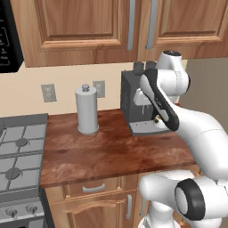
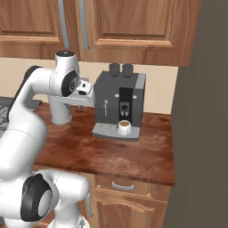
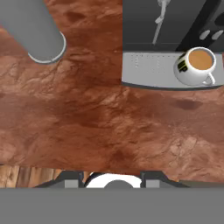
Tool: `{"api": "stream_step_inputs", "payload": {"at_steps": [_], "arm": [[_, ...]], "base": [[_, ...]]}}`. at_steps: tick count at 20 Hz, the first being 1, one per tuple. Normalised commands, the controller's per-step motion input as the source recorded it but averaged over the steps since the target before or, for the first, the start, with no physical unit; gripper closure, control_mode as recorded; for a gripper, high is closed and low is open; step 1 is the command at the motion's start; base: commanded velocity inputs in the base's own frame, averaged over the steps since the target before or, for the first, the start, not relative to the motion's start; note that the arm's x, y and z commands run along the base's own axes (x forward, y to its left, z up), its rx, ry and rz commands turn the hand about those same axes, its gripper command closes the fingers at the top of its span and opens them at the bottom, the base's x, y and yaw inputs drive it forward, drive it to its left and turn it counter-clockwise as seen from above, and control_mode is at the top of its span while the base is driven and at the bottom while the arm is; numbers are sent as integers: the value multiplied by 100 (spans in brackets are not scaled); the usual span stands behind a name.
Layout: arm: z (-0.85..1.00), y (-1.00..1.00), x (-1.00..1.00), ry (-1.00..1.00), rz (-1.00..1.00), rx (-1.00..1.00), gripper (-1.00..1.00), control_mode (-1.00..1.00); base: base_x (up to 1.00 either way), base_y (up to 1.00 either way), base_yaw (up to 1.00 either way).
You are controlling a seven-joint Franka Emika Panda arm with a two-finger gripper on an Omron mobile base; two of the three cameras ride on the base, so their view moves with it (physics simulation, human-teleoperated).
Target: Pick up the brewed coffee from the coffee machine and place it next to the breakfast plate on the dining counter.
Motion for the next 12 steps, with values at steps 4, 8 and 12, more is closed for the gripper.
{"api": "stream_step_inputs", "payload": {"at_steps": [4,8,12], "arm": [[-11,0,-14,-12,12,0,-100,-100],[-18,-26,-36,-31,26,0,-100,-100],[-9,-35,-14,-21,25,0,-100,-100]], "base": [[0,0,0],[0,0,0],[0,0,0]]}}
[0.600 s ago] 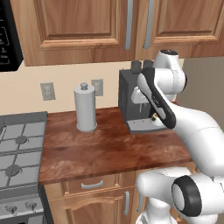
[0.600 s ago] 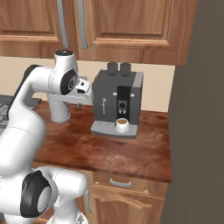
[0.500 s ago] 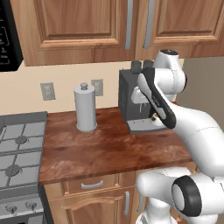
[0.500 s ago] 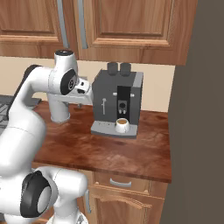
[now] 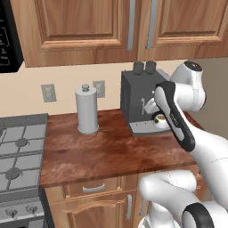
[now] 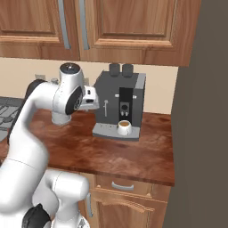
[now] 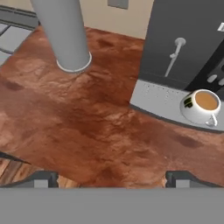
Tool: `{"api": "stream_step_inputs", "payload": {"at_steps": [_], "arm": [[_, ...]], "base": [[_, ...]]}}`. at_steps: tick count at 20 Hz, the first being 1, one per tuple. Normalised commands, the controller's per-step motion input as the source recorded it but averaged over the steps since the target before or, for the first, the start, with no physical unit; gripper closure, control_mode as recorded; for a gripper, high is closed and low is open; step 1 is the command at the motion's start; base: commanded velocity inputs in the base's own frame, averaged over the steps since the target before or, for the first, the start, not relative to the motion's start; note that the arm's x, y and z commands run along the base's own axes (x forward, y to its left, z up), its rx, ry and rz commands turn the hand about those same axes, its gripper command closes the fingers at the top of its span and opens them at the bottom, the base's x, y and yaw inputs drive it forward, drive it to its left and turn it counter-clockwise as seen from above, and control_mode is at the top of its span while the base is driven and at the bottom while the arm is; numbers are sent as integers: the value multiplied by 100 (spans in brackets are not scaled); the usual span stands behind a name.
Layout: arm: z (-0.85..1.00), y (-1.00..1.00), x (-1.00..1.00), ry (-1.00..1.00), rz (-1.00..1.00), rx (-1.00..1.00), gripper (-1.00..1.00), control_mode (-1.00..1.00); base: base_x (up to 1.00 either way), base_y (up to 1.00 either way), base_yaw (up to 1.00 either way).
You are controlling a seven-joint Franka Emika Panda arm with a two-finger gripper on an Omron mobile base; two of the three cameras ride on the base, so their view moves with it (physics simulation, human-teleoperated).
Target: Pick up the brewed coffee from the coffee machine and place it next to the breakfast plate on the dining counter.
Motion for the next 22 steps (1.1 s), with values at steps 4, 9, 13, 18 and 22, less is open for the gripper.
{"api": "stream_step_inputs", "payload": {"at_steps": [4,9,13,18,22], "arm": [[-11,-61,-6,-12,22,0,-100,-100],[-2,-73,0,-7,21,0,-100,-100],[-5,-69,1,-4,20,0,-100,-100],[-36,-45,14,-6,17,0,-100,-100],[-64,-16,14,-11,6,0,-100,-100]], "base": [[0,0,0],[0,0,0],[0,0,0],[0,0,0],[0,0,0]]}}
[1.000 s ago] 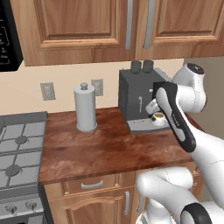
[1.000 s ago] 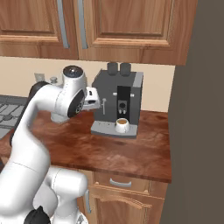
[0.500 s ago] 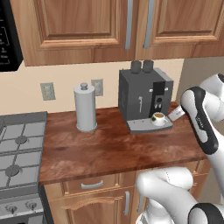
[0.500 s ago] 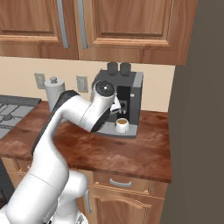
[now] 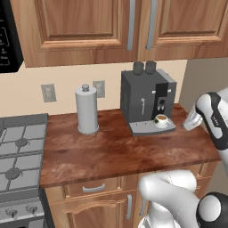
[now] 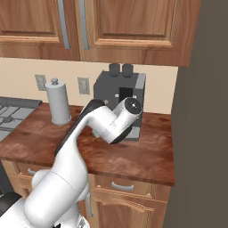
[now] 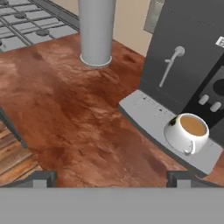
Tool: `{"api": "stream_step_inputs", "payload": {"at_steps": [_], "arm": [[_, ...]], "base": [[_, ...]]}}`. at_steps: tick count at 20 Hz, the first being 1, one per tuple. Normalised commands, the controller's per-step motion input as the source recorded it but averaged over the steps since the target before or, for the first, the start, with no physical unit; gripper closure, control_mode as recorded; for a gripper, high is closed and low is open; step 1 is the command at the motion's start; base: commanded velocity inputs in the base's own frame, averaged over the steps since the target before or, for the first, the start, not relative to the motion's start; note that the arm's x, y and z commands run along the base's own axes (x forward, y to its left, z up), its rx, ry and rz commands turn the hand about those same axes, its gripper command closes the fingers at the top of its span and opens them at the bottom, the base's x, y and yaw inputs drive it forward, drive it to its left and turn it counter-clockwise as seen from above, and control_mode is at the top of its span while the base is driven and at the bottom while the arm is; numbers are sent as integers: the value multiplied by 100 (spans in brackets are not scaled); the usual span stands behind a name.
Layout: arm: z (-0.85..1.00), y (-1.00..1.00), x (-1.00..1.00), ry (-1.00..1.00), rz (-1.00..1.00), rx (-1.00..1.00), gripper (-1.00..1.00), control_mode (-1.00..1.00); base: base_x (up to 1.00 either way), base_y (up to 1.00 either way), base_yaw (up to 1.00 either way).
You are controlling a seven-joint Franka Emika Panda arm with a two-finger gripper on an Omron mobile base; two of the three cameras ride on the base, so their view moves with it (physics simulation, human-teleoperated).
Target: Pick up the brewed coffee from the coffee machine and place it next to the breakfast plate on the dining counter.
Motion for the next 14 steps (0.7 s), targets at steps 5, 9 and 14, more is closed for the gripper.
{"api": "stream_step_inputs", "payload": {"at_steps": [5,9,14], "arm": [[-68,0,13,-17,0,0,-100,-100],[-54,0,18,-20,0,0,-100,-100],[-16,-4,12,-12,0,3,-100,-100]], "base": [[0,0,0],[0,0,0],[0,0,0]]}}
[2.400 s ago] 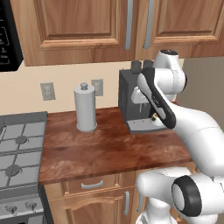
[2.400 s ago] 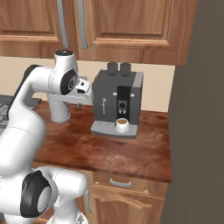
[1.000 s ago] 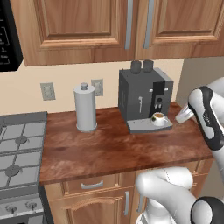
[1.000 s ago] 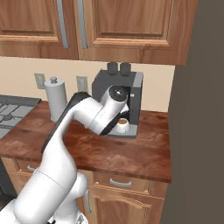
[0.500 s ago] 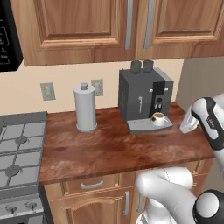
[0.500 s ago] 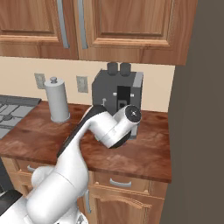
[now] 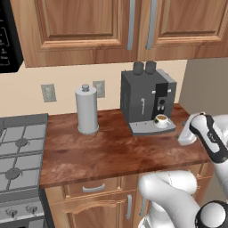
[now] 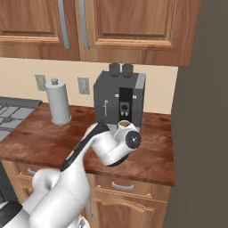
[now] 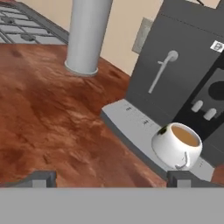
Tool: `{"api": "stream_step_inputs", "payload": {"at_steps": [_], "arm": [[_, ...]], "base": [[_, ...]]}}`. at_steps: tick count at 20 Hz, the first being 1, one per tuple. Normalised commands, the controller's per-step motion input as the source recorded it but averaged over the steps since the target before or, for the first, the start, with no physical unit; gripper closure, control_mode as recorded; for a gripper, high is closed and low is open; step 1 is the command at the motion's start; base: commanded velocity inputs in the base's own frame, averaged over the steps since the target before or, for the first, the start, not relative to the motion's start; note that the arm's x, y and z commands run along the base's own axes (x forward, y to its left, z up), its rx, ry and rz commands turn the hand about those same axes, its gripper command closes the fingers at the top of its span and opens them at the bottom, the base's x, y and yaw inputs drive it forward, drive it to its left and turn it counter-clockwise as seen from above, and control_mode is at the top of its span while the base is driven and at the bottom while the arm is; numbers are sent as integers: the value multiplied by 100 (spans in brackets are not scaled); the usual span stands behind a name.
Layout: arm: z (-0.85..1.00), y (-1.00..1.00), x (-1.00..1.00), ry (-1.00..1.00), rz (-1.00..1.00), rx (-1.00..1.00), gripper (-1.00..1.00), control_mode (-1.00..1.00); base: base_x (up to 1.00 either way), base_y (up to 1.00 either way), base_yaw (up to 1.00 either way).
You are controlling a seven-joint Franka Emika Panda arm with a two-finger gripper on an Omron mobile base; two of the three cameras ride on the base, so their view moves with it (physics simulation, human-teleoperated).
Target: Pick up the brewed coffee from the coffee machine and place it next to the breakfast plate on the dining counter.
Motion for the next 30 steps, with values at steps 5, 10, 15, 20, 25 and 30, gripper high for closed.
{"api": "stream_step_inputs", "payload": {"at_steps": [5,10,15,20,25,30], "arm": [[0,-38,10,0,0,17,-100,-100],[0,-42,9,0,0,21,-100,-100],[0,-13,8,0,0,18,-100,-100],[0,10,5,0,0,11,-100,-100],[0,17,10,-1,0,7,-100,-100],[0,22,19,-3,0,2,-100,-100]], "base": [[0,0,0],[0,0,0],[0,0,0],[0,0,0],[0,0,0],[0,0,0]]}}
